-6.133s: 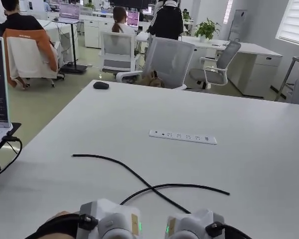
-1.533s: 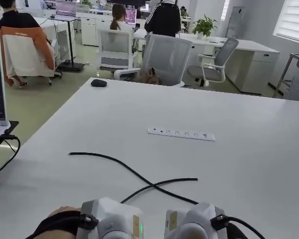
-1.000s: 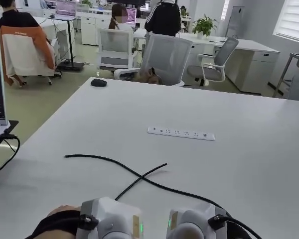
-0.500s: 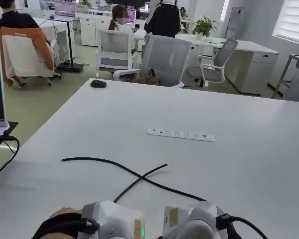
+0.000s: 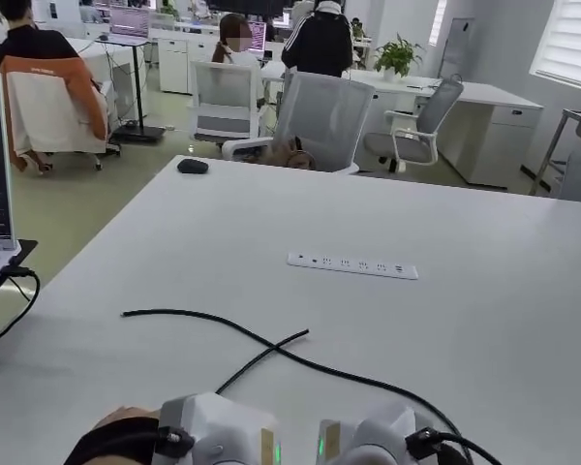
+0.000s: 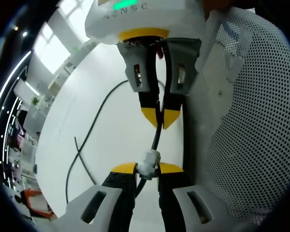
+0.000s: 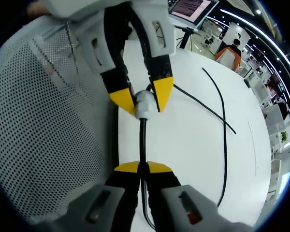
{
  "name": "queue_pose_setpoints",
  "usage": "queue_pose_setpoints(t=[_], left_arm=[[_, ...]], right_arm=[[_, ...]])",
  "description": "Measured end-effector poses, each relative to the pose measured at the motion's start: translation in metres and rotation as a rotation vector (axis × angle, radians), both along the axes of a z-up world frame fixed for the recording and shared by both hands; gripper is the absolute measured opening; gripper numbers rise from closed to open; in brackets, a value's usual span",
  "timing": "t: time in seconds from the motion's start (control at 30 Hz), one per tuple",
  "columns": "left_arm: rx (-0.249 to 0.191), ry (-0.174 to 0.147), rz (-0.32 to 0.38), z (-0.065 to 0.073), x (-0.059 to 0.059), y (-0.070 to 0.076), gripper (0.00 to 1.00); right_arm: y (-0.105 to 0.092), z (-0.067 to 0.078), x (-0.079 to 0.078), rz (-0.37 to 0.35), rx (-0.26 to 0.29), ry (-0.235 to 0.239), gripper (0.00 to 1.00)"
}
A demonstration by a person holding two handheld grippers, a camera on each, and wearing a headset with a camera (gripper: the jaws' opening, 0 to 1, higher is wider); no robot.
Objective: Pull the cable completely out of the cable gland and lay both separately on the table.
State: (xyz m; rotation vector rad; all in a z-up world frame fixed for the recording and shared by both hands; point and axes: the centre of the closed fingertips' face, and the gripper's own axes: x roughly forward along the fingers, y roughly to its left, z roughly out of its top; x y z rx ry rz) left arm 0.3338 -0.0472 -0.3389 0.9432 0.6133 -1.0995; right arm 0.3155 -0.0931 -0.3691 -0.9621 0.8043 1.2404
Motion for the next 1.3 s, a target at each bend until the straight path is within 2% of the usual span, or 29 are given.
queue_pose_setpoints(t=[0.03,0.13,0.23,0.27,0.3,0.4,0.5,0.6,0.67,0.73,0.9,1.0,1.07,1.17,1.2,1.3], left_arm=[[0.001,0.000,0.001,0.000,0.000,0.000,0.17],[0.000,-0.001,0.001,0.000,0.000,0.000,0.17],[0.002,0.000,0.000,0.001,-0.006,0.003,0.17],[0.006,-0.003,0.001,0.001,-0.005,0.003,0.17],[0.005,-0.003,0.002,0.002,-0.006,0.003,0.17],[-0.002,0.000,-0.001,0.004,-0.008,0.002,0.17],[0.002,0.001,-0.010,0.002,-0.008,0.001,0.17],[-0.013,0.009,-0.014,0.003,-0.009,-0.002,0.17],[-0.010,0.003,-0.024,0.003,-0.008,-0.003,0.17],[-0.018,0.003,-0.030,0.003,-0.008,-0.005,0.17],[-0.019,0.008,-0.035,0.001,-0.009,-0.005,0.17],[-0.013,0.005,-0.024,0.001,-0.007,-0.003,0.17],[-0.009,0.004,-0.015,0.001,-0.007,-0.001,0.17],[-0.008,0.003,-0.010,0.002,-0.008,-0.001,0.17],[-0.007,0.003,-0.010,0.002,-0.008,-0.002,0.17],[-0.008,0.003,-0.011,0.002,-0.008,-0.002,0.17]], right_arm=[[-0.006,-0.004,0.001,0.001,-0.039,-0.005,0.03],[-0.017,-0.009,0.002,0.005,-0.102,-0.020,0.03],[-0.020,-0.011,0.002,0.019,-0.117,-0.024,0.03],[-0.018,-0.009,0.001,0.055,-0.111,-0.035,0.03],[-0.016,-0.008,0.001,0.056,-0.103,-0.042,0.03],[0.007,0.002,0.000,0.065,0.014,-0.045,0.14],[0.022,0.014,-0.002,0.107,0.091,-0.069,0.16],[0.034,0.022,-0.009,0.109,0.166,-0.035,0.15],[0.035,0.025,-0.011,0.108,0.181,-0.026,0.14],[0.034,0.024,-0.012,0.108,0.181,-0.014,0.06],[0.032,0.022,-0.012,0.080,0.174,-0.001,0.05],[0.025,0.018,-0.006,0.059,0.137,-0.017,0.03],[0.016,0.012,-0.002,0.035,0.090,-0.018,0.03],[-0.005,0.000,0.003,0.008,-0.022,-0.027,0.03],[-0.010,-0.004,0.006,0.003,-0.043,-0.031,0.03],[-0.017,-0.009,0.010,-0.020,-0.069,-0.026,0.03]])
